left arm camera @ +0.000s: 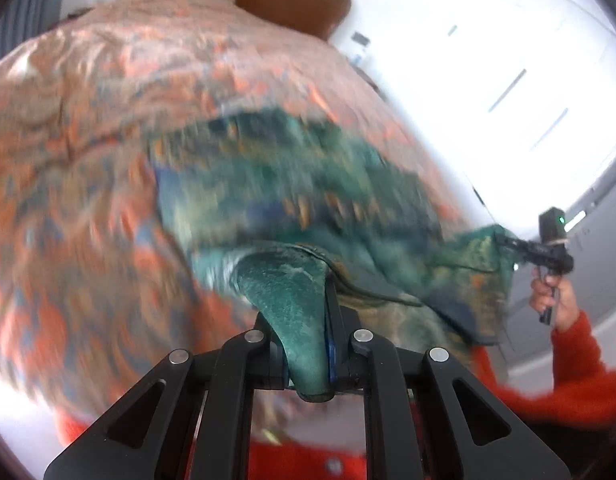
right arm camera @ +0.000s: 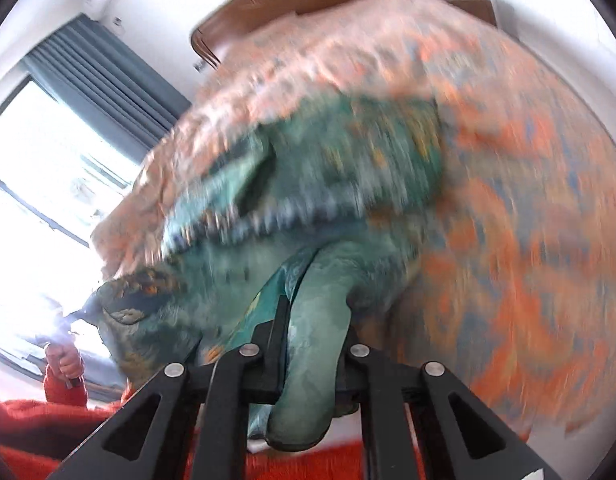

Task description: Fold large clothes

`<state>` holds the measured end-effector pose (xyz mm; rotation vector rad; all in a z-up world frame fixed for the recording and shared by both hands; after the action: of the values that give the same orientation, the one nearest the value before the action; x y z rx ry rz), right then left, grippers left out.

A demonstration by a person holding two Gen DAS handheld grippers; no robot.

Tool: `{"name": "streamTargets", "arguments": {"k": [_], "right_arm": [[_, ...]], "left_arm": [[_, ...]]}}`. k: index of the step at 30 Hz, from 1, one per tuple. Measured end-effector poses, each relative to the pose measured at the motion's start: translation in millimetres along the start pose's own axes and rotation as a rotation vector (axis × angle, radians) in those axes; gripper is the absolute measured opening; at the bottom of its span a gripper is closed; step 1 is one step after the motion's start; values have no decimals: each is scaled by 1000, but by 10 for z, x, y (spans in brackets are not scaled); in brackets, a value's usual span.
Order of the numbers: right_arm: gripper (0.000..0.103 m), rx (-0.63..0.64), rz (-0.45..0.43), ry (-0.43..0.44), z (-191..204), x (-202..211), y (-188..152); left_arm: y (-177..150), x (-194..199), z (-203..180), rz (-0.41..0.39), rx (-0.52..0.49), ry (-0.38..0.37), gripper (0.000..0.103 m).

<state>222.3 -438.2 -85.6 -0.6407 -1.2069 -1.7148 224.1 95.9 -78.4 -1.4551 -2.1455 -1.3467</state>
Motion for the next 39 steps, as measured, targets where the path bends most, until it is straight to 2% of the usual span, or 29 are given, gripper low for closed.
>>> {"name": "streamTargets", "arguments": {"k": [2, 3, 4, 6, 7, 9, 10, 11, 12, 14, 16, 18, 21, 22, 24, 26, 28, 30, 33, 35, 37, 39], "right_arm": [[13, -15, -37, 17, 72, -61, 393], [13, -37, -55, 23, 84, -113, 597], [13, -56, -67, 22, 122, -133, 635], [13, -118, -74, 26, 56, -300, 931], [13, -148, -73, 23, 33, -343, 938], [16, -198, -72, 3, -49, -626, 1129], [18, -218, -77, -3, -138, -673, 1056], [20, -252, -82, -10, -200, -761, 1052], [26, -289, -85, -1, -261, -856, 1051], [38, -351, -85, 38, -348, -957, 983], [62, -424, -77, 109, -419, -1034, 945], [75, -494, -107, 188, -479, -1002, 988], [78, -553, -190, 287, -583, -823, 1117], [78, -563, -210, 293, -617, -765, 1143], [78, -532, -248, 254, -642, -639, 1174], [78, -423, -234, 158, -592, -583, 1150], [78, -264, -171, 29, -493, -640, 1041], [78, -113, -79, -64, -392, -780, 862], [78, 27, 13, -90, -247, -953, 615], [78, 89, 26, -126, -156, -1032, 545], [78, 129, 14, -197, -87, -1134, 584], [78, 110, -14, -254, -58, -1219, 708]], "left_arm": [[359, -60, 109, -25, 67, -16, 11], [430, -44, 150, -31, 98, -20, 11], [588, -122, 254, -36, 126, -10, 11], [828, -307, 424, -42, 171, 37, 11], [830, -345, 495, -40, 181, 58, 12], [953, -581, 621, -36, 220, 99, 18], [933, -613, 656, -33, 236, 111, 24], [950, -692, 700, -24, 257, 117, 35], [938, -710, 711, -16, 270, 116, 41], [951, -747, 698, -19, 267, 116, 68], [978, -668, 647, -45, 236, 144, 85], [1028, -535, 608, -80, 220, 124, 88], [1080, -371, 679, -122, 253, 89, 89], [1059, -294, 703, -134, 256, 74, 90], [953, -196, 736, -127, 230, 63, 91], [825, -180, 777, -87, 187, 86, 93], [644, -194, 822, -38, 133, 121, 93], [489, -232, 851, 2, 93, 109, 93], [328, -288, 872, 33, 72, 75, 93], [298, -435, 868, 58, 62, 87, 93], [330, -640, 850, 75, 52, 110, 92], [384, -891, 801, 93, 35, 138, 87]]}}
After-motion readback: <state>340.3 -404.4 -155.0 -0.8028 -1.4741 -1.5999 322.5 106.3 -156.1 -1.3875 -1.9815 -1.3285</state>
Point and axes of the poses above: each gripper's, at about its wrist camera, not at the fingertips, and x roughly against the way its jaws point, z to its left, y to its top, the point moved 4 cm from there along -x, roughly the way its jaws point, and after that the axes turned 8 degrees about -y, right-handed, at the moved point
